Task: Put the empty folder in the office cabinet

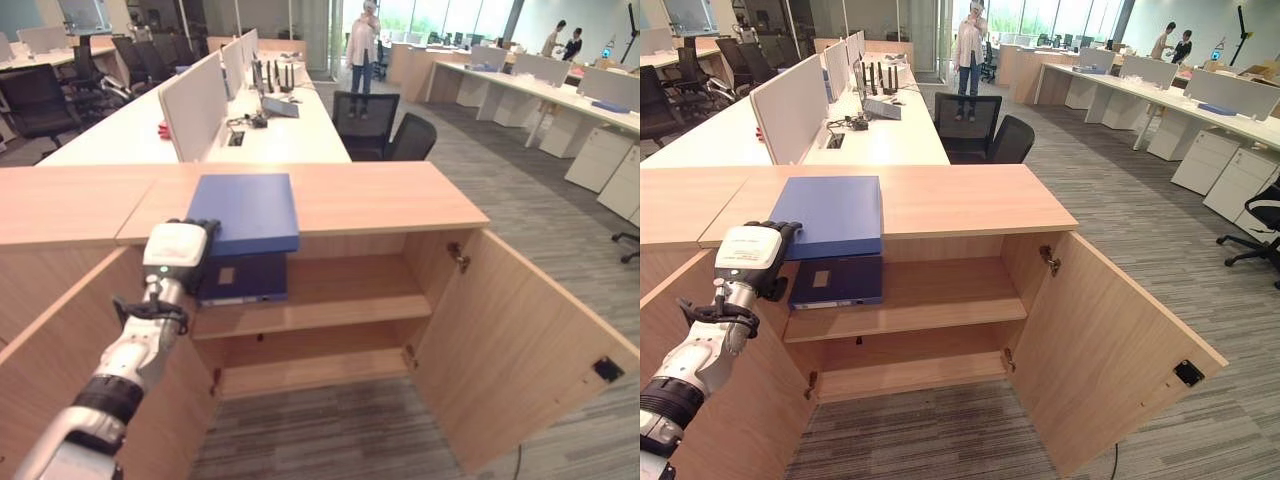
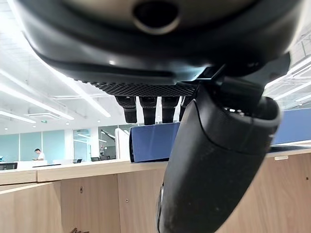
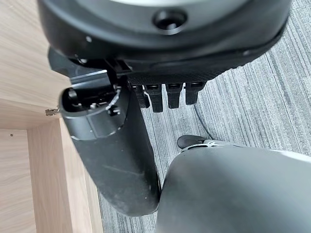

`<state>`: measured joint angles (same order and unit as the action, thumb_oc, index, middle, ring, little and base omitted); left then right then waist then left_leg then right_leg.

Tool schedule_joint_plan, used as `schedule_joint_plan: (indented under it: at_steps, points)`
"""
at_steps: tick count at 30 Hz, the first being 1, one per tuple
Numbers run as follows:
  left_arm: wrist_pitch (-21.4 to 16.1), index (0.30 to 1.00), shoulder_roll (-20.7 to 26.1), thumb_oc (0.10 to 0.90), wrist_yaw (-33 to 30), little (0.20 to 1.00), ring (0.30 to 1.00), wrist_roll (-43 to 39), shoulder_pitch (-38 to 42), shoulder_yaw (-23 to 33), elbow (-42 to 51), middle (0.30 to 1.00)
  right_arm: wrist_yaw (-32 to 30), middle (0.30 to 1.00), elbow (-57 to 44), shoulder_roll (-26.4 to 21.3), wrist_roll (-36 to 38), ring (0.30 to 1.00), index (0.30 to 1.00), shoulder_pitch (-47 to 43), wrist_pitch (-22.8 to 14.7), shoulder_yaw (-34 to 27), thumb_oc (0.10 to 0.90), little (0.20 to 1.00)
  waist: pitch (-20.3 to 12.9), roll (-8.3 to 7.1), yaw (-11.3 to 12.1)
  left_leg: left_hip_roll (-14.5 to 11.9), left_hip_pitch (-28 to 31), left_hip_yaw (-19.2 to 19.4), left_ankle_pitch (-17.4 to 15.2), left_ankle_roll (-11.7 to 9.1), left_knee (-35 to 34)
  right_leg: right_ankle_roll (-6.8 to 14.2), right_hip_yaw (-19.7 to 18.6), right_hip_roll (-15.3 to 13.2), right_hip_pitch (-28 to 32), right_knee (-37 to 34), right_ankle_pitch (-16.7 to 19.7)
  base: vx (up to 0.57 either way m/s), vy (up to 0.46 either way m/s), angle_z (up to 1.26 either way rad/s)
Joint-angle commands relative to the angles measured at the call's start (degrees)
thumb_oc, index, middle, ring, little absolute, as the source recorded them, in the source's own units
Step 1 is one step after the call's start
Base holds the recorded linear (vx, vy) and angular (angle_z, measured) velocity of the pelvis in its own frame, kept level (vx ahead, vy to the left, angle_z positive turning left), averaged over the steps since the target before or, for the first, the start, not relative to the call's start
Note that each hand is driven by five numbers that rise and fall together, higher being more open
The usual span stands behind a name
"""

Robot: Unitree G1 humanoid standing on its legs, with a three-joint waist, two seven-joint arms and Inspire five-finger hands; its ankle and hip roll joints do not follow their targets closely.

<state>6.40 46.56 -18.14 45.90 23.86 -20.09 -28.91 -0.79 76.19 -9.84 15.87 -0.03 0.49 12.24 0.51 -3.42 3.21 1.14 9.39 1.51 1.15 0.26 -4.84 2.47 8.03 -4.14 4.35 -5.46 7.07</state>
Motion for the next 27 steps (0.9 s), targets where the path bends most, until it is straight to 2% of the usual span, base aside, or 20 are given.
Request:
schedule_joint_plan:
  at_steps: [1,10,24,25,26,27]
  points:
    - [1.3,0.9,7.4,0.8,-5.8,0.9,0.9,2.3,15.4,0.9,-2.1,0.9,0.0,0.9,2.6,-2.1,-1.1,0.9,0.9,-0.5,-0.1,3.2,0.8,0.9,-0.8,0.54,-1.1,0.9,2.3,-3.1,-6.8,-0.1,-0.2,4.7,1.8,-1.2,4.4,0.5,-4.9,0.0,0.0,0.0]
    - [1.3,0.9,8.4,0.8,-6.2,0.9,0.9,1.2,18.0,-1.8,-5.8,0.9,-0.2,0.9,2.4,-2.5,-1.2,0.9,0.9,-0.5,-0.3,3.7,0.8,0.9,-0.8,0.65,-1.5,0.9,2.3,-2.9,-6.8,-0.1,-0.2,4.7,1.6,-1.3,4.4,0.5,-4.8,0.0,0.0,0.0]
    - [0.1,0.9,5.9,0.8,-5.9,0.9,0.9,-2.1,20.7,-6.7,-13.9,0.9,-0.5,0.9,2.4,-2.8,-0.2,0.9,0.9,-0.5,-0.7,4.1,0.8,0.9,-0.8,0.68,-2.3,1.1,2.3,-2.3,-6.8,0.1,-0.2,4.8,1.2,-1.2,4.1,0.5,-4.6,0.0,0.002,-0.04]
    - [0.1,0.761,5.8,0.707,-6.0,0.761,0.761,-2.4,21.1,-7.1,-14.4,0.761,-0.6,0.9,2.4,-2.8,-0.3,0.9,0.9,-0.4,-0.7,4.1,0.8,0.9,-0.8,0.68,-2.4,1.1,2.3,-2.3,-6.8,0.1,-0.2,4.8,1.1,-1.2,4.1,0.5,-4.6,0.0,0.0,0.0]
    - [0.1,0.705,5.8,0.67,-6.0,0.705,0.705,-2.4,21.2,-7.2,-14.5,0.705,-0.6,0.9,2.4,-2.8,-0.3,0.9,0.9,-0.4,-0.7,4.1,0.8,0.9,-0.8,0.68,-2.4,1.1,2.3,-2.3,-6.8,0.1,-0.2,4.8,1.1,-1.2,4.1,0.5,-4.6,0.0,0.0,0.0]
    - [0.1,0.545,5.6,0.563,-6.1,0.545,0.545,-2.7,21.2,-7.2,-14.9,0.545,-0.6,0.9,2.4,-2.9,-0.2,0.9,0.9,-0.3,-0.8,4.0,0.8,0.9,-0.8,0.65,-2.4,1.1,2.4,-2.2,-6.8,0.1,-0.2,4.8,1.0,-1.2,4.1,0.5,-4.6,0.0,0.0,0.0]
